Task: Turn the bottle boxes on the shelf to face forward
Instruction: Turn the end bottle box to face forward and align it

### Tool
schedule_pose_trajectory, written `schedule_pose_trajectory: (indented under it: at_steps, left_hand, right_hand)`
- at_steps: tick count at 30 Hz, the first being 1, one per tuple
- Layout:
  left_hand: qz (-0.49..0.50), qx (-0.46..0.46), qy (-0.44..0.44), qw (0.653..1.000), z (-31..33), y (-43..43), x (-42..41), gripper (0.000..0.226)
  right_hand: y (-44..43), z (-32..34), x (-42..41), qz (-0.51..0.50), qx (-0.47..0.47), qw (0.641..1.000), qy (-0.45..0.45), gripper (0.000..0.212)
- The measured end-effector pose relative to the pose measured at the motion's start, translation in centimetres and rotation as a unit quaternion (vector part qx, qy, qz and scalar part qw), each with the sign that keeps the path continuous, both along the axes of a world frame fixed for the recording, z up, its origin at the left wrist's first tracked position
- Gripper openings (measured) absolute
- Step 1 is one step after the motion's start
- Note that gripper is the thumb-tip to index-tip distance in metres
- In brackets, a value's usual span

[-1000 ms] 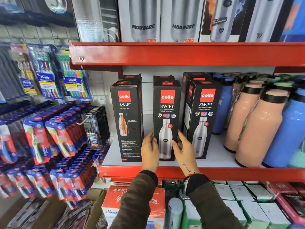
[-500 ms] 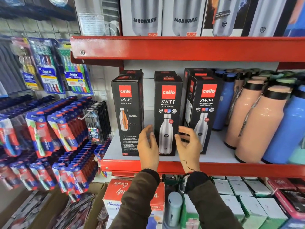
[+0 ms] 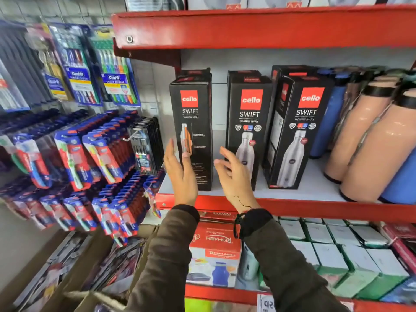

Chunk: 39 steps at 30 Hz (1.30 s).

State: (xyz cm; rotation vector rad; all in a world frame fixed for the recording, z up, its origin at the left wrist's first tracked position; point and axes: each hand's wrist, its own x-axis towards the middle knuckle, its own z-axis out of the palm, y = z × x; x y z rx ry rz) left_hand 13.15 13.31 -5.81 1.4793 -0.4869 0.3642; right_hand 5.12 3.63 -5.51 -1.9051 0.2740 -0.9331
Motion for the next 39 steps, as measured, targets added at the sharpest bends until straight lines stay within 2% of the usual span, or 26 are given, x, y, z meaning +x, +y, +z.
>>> schedule_pose_trajectory:
  at_steps: [4, 8, 11, 15, 19, 26, 28, 30, 32, 35, 39]
  left_hand:
    - [-0.1, 0.001, 0.107, 0.989, -0.4, 1.1, 1.1, 0.048]
    - [-0.175, -0.05, 0.142, 0.973, 0.1, 1.9, 1.5, 0.044]
    - [-0.156, -0.062, 0.145, 0.975, 0.3, 2.7, 1.8, 0.039]
    - [-0.156, -0.091, 0.139, 0.974, 0.3, 3.9, 2.5, 0.051]
    - [-0.138, -0.101, 0.106, 0.98, 0.2, 4.5, 2.8, 0.05]
    - [-0.109, -0.101, 0.068, 0.987, -0.4, 4.3, 4.1, 0.034]
    - [-0.081, -0.07, 0.049, 0.993, -0.4, 3.9, 4.9, 0.034]
    - [-0.068, -0.002, 0.036, 0.997, -0.3, 3.3, 5.8, 0.038]
    - [-0.083, 0.037, 0.049, 0.995, -0.1, 2.9, 6.3, 0.035]
    - [-0.12, 0.027, 0.101, 0.987, -0.3, 2.5, 6.5, 0.03]
    - [-0.113, 0.013, 0.123, 0.986, -1.1, 2.6, 6.7, 0.043]
  right_hand:
    - [0.9, -1.0, 1.9, 0.011, -0.021, 0.997, 0.08, 0.048]
    - [1.9, -1.4, 2.9, 0.003, -0.01, 0.998, 0.068, 0.05]
    - [2.5, -1.4, 3.1, -0.003, -0.009, 0.999, 0.043, 0.06]
    - [2.4, -0.7, 3.5, -0.014, -0.025, 0.999, 0.03, 0.077]
    - [2.5, 0.1, 3.8, -0.038, -0.013, 0.999, 0.006, 0.082]
    - [2.2, 0.2, 4.3, -0.056, 0.008, 0.998, -0.023, 0.071]
    - [2.1, 0.2, 4.2, -0.05, 0.013, 0.998, -0.022, 0.069]
    - [2.0, 0.2, 4.3, -0.038, 0.017, 0.999, -0.018, 0.072]
    - [1.9, 0.1, 4.5, -0.023, 0.01, 1.0, -0.008, 0.076]
    - [1.8, -0.3, 4.8, -0.012, -0.009, 1.0, 0.007, 0.086]
    - [1.7, -0.8, 4.8, 0.009, -0.022, 0.999, 0.029, 0.098]
